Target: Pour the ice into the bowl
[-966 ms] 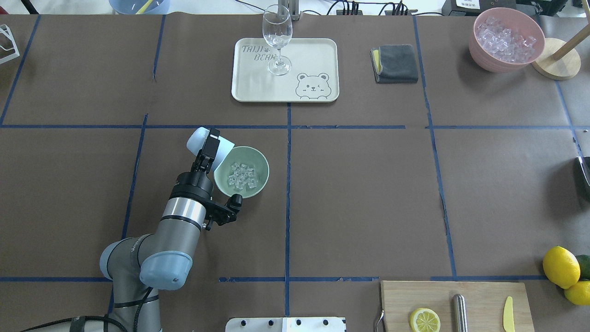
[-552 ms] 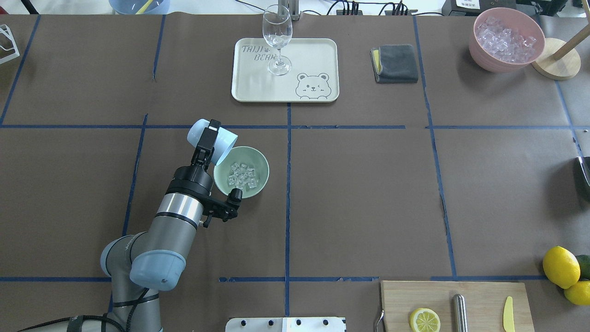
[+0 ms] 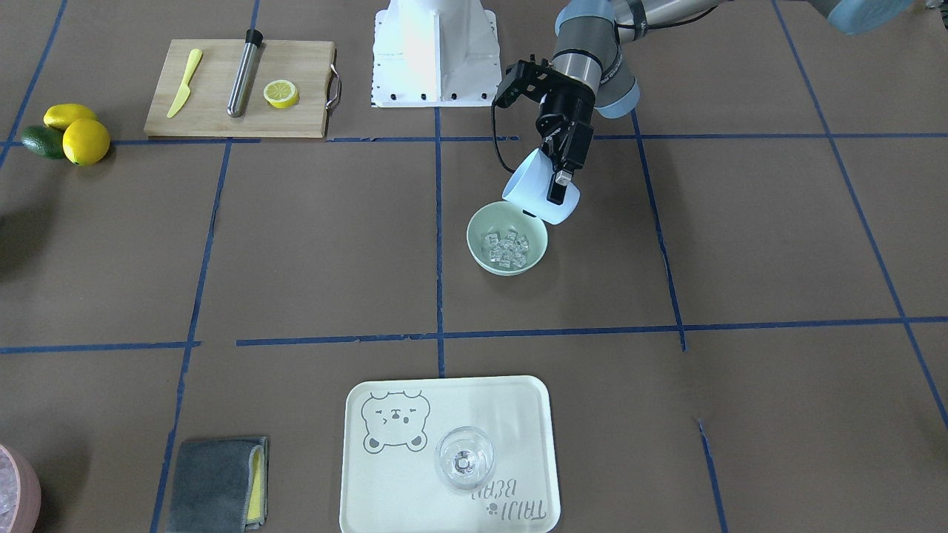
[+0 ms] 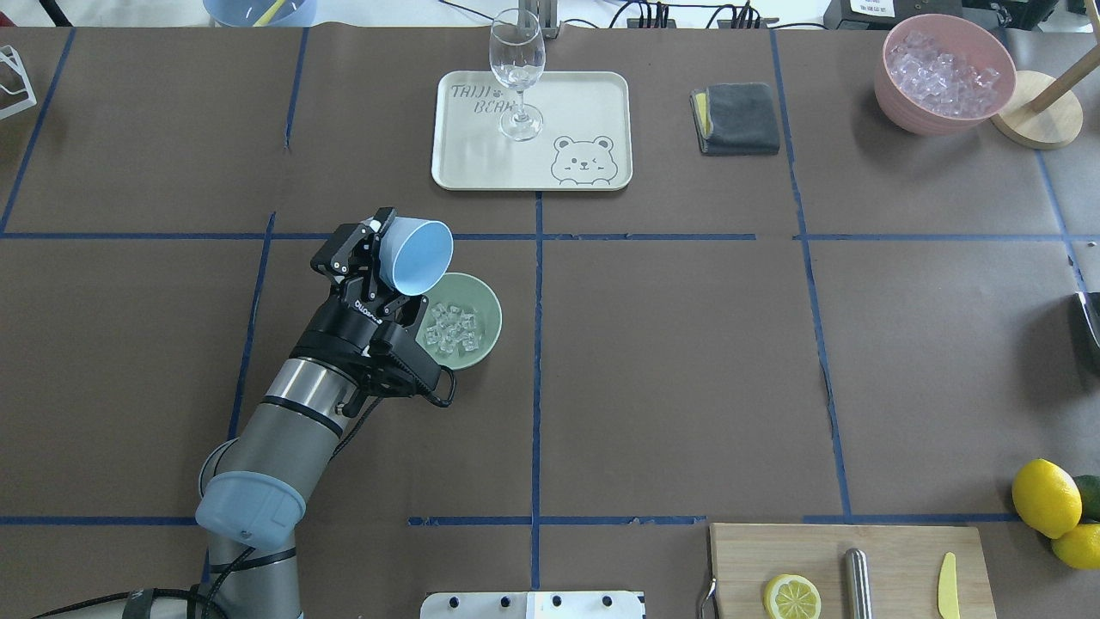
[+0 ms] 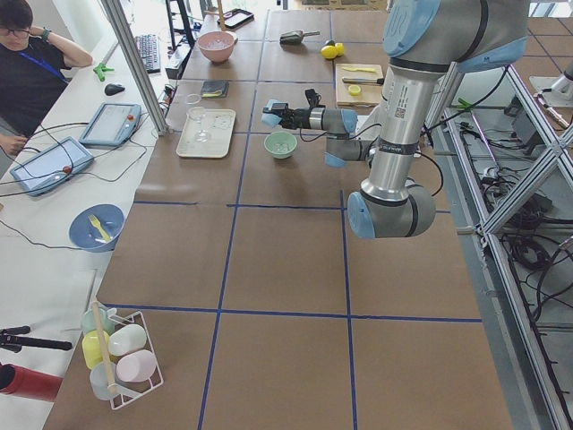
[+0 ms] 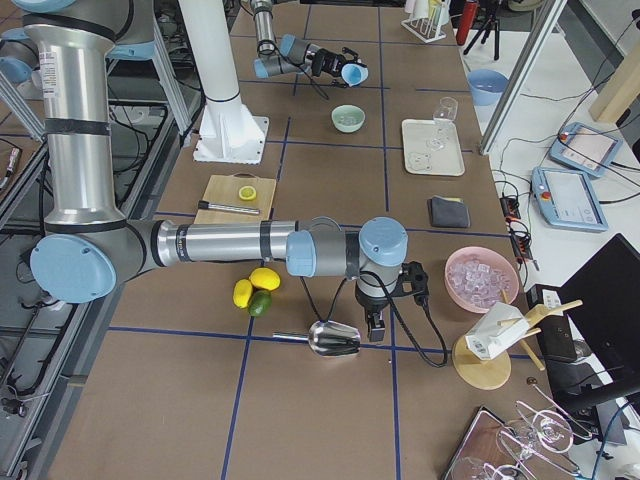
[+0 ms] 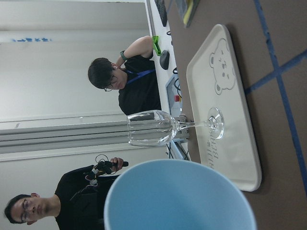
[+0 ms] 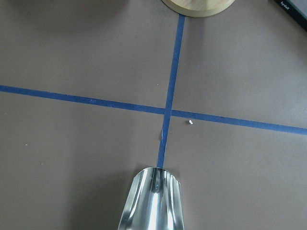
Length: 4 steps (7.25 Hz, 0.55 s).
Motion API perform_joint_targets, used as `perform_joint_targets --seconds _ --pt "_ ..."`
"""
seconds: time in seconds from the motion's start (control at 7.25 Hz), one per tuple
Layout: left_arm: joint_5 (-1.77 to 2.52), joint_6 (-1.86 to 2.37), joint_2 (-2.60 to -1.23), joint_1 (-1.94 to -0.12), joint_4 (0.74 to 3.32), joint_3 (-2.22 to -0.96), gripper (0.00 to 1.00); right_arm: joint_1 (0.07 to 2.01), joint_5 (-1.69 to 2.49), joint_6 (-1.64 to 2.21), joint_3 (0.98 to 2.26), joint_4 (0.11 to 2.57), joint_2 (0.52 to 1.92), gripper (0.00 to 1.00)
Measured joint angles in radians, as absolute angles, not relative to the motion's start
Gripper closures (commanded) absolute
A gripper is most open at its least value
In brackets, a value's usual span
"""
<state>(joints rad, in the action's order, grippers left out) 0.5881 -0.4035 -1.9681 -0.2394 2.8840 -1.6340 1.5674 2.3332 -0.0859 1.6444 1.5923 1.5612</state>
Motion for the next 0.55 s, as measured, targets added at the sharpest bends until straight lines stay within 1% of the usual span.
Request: perform_joint_targets --seconds 0.55 --pt "0.674 0.474 -1.985 -0.215 3.055 -1.666 1.0 1.568 2.333 -0.085 1.645 1.591 1.557 0.0"
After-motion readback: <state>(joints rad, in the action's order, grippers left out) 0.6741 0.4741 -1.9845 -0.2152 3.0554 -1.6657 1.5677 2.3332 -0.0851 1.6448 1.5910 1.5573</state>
